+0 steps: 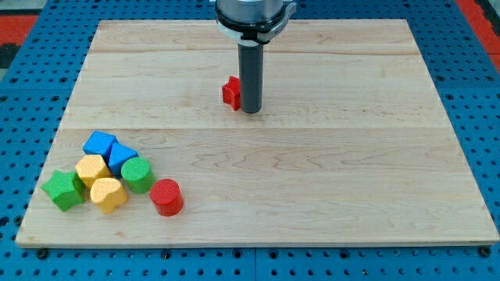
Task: Move the red star into the group of blocks
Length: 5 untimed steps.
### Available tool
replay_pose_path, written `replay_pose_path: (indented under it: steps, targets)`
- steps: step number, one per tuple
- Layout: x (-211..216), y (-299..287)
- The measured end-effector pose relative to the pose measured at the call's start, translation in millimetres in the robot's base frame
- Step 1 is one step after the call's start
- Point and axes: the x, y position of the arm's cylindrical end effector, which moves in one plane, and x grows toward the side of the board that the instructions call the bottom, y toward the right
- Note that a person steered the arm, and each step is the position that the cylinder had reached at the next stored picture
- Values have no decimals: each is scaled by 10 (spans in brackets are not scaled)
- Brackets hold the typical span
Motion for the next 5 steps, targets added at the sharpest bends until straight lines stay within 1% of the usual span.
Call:
replay_pose_path:
  steps: [1,2,3,4,5]
  targets:
    - [-384,126]
    - [-679,517]
    - [-805,-146]
    - [73,-771]
    - [194,-945]
